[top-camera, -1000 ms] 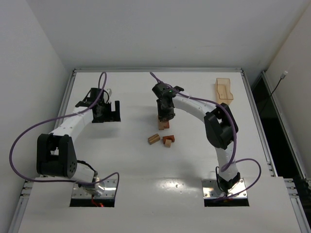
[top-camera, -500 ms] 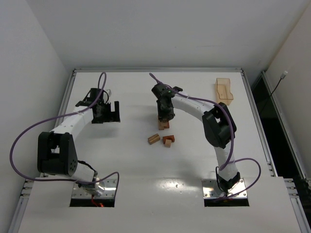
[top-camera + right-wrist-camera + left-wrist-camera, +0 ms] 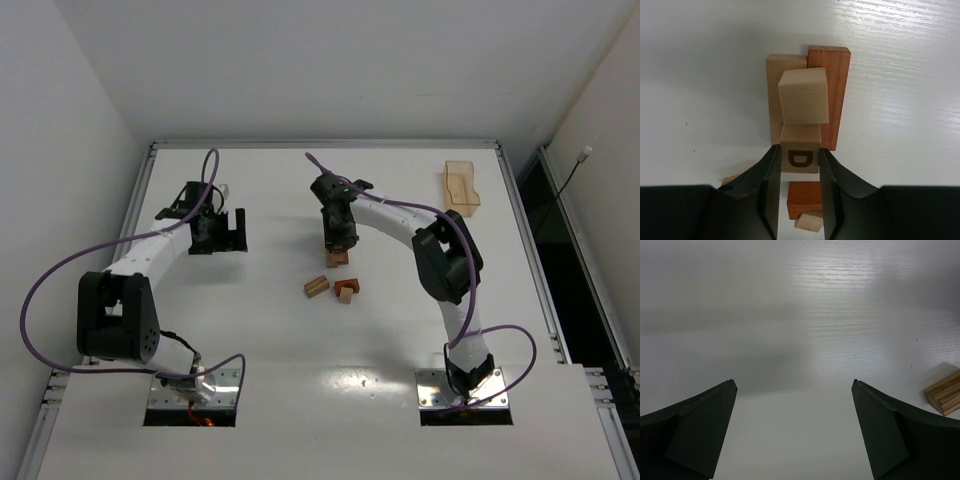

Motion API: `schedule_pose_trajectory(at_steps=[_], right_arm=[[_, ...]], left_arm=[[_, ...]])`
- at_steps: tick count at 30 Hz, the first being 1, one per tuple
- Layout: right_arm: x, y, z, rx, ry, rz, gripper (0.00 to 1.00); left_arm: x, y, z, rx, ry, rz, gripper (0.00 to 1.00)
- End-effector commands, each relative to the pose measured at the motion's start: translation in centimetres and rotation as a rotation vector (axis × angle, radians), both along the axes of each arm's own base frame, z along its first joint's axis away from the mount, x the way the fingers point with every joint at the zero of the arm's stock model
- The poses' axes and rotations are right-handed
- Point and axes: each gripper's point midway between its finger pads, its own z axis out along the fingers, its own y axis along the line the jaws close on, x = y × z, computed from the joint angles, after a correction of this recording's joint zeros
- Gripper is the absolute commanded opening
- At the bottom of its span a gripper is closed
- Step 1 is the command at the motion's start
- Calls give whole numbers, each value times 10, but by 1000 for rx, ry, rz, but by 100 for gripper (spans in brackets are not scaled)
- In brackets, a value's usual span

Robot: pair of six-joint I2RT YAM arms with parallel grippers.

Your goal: Build the wood block tower

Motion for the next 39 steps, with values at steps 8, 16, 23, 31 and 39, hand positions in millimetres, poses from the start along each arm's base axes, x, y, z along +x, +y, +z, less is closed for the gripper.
schedule_pose_trajectory(at_steps=[8, 16, 23, 31, 39], right_arm=[[17, 1, 2, -8, -55, -12, 3], [20, 1, 2, -10, -67, -16, 1], [17, 1, 1, -6, -62, -4, 34], [5, 0, 5, 20, -39, 17, 67], [-10, 9, 43, 125, -113, 163, 79]], left_arm=[[17, 1, 13, -16, -56, 16, 99], [17, 0, 13, -23, -56, 11, 99], [17, 0, 13, -23, -56, 11, 99], [17, 0, 13, -23, -56, 11, 99], [14, -2, 14, -31, -57, 6, 99]])
